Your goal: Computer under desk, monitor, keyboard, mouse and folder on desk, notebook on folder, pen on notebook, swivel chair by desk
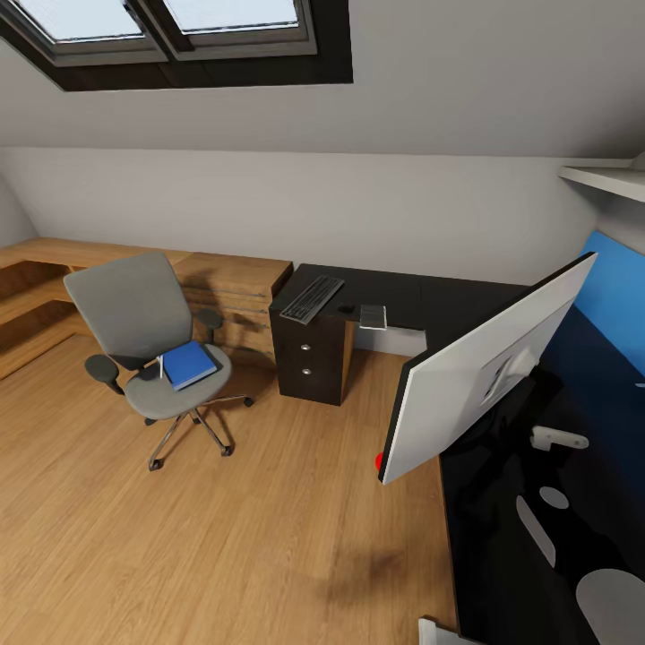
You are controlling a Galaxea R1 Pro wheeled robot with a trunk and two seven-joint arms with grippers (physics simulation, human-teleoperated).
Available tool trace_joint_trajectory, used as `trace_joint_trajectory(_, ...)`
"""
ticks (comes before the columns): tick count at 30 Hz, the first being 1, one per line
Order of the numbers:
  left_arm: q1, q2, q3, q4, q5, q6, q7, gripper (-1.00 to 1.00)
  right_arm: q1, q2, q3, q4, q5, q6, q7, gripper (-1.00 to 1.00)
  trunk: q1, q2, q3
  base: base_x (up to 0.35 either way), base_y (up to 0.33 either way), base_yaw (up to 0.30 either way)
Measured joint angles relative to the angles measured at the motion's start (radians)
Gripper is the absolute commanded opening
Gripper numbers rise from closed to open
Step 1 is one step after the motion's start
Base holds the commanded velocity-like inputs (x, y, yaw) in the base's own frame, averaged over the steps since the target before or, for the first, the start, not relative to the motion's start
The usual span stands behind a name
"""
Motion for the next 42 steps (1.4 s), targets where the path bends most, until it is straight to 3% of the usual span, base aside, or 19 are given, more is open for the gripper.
trace_joint_trajectory(42, 0.0, 0.0, 0.002, 0.0, 0.002, -0.002, 0.0, 1.0, 0.0, 0.002, 0.0, 0.0, 0.002, -0.005, 0.0, 1.0, 0.0, 0.0, 0.0, 0.017, -0.033, 0.0)
